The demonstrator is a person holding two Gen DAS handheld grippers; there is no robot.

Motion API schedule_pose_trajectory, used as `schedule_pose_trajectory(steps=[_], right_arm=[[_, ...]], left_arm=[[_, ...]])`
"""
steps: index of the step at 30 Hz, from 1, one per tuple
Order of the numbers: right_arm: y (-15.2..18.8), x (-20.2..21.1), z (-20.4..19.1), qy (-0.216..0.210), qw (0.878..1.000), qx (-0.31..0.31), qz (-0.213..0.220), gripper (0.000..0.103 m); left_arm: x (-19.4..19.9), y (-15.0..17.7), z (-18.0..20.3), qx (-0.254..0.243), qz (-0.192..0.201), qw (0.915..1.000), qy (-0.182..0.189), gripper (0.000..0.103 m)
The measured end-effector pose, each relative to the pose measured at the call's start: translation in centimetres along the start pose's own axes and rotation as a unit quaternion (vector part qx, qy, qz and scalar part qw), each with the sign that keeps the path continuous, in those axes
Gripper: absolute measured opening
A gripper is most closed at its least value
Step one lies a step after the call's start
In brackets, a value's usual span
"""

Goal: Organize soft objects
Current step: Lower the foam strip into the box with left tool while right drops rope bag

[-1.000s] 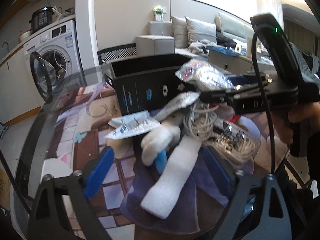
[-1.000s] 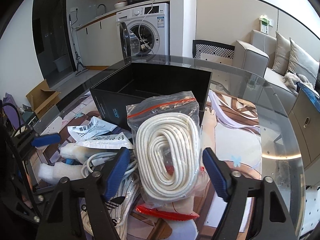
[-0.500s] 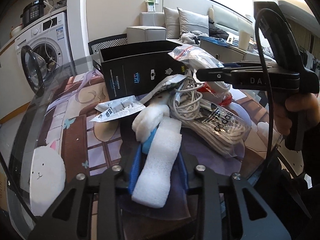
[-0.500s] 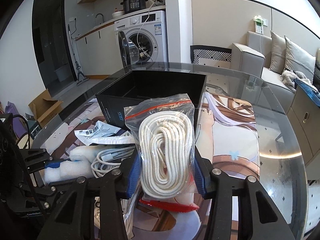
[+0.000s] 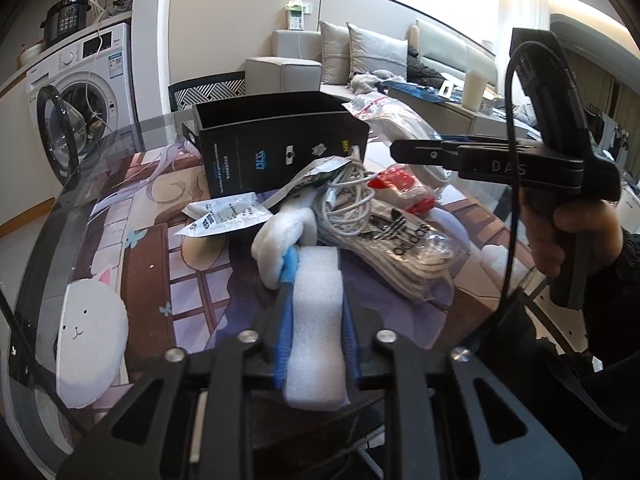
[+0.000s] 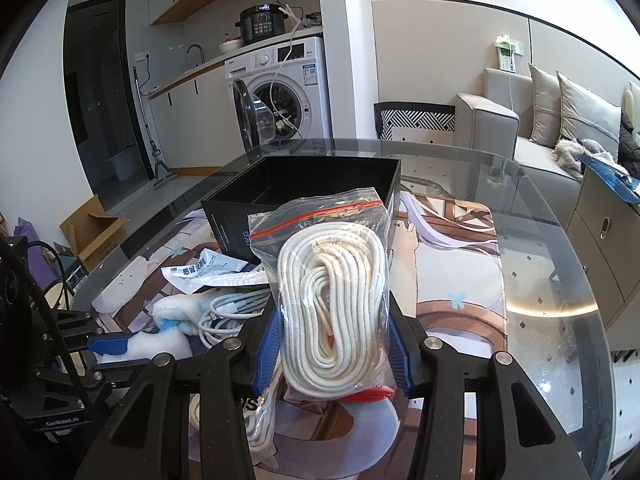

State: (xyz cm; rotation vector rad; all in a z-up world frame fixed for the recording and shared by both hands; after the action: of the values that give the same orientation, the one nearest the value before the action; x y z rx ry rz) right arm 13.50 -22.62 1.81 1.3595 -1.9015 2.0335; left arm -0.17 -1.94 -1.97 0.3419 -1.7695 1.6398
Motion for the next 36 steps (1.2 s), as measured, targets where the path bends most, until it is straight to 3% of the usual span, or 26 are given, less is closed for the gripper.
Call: schedule_pose_trajectory(steps=[14, 26, 36], right_arm=[[-0.4, 2.3, -0.4, -0.005, 1.0, 0.002, 0.024, 0.047], [-2.1, 3.9, -1.4, -0.039, 0.998, 0.002, 0.05, 0.047], [-3.6, 4.2, -1.5, -0.04, 0.997, -0.006, 0.061, 0.047]], left_arm=[[1.8, -1.2, 0.2, 0.002, 0.025, 0.9997, 0.003, 0.02], [1.5, -5.2, -1.3, 0.018, 0.055, 0.9976, -0.037, 0.02], [0.3, -9.1, -4.0, 0.048, 0.083, 0.9937, -0.058, 0.02]])
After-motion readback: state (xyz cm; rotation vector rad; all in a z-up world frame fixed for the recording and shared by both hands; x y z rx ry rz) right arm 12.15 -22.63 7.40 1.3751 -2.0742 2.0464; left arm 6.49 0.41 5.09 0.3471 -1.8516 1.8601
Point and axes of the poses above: each gripper's, at about its wrist camera, not at the fingertips, and x roughly against the way its jaws point, z to its right, y to its underside, the point moved 2 cm from there along -x, roughly the way its jaws point, and after that the axes turned 5 degrees about -x, right-handed, at the moved point
